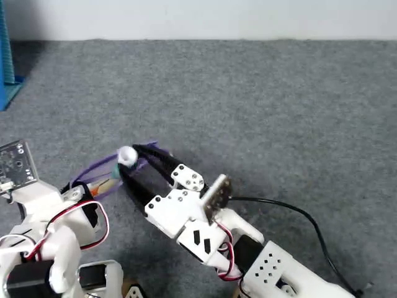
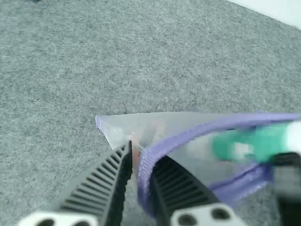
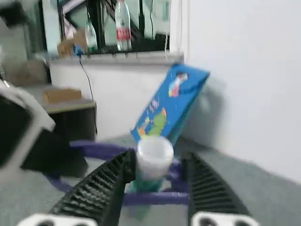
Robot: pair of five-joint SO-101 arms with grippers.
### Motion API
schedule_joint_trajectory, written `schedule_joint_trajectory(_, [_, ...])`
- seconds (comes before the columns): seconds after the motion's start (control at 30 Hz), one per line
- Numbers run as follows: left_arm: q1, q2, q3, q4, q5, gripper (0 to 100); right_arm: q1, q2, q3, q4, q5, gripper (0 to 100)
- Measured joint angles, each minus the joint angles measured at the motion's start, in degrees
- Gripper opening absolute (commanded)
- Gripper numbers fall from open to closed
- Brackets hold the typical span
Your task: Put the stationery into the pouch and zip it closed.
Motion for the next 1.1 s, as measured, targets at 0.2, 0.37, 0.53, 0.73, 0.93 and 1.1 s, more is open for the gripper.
schedule_joint_trajectory(0.2, [0.0, 0.0, 0.0, 0.0, 0.0, 1, 0.0, -7.6, -8.7, 19.3, -0.1, 21.4])
schedule_joint_trajectory(0.37, [0.0, 0.0, 0.0, 0.0, 0.0, 1, 0.1, -14.8, -13.6, 39.6, -0.1, 17.1])
schedule_joint_trajectory(0.53, [0.0, 0.0, 0.0, 0.0, 0.0, 1, 3.1, -18.3, -13.6, 51.4, -3.3, 17.1])
schedule_joint_trajectory(0.73, [0.0, 0.0, 0.0, 0.0, 0.0, 1, 6.8, -15.1, -8.6, 47.6, -5.2, 16.9])
schedule_joint_trajectory(0.93, [0.0, -0.1, 0.0, 0.5, 0.0, 1, 10.3, -4.5, -8.0, 37.7, -5.3, 16.9])
schedule_joint_trajectory(1.1, [0.0, -0.1, 0.0, 0.5, 0.0, 1, 12.4, 2.0, -8.0, 32.9, -5.3, 11.8])
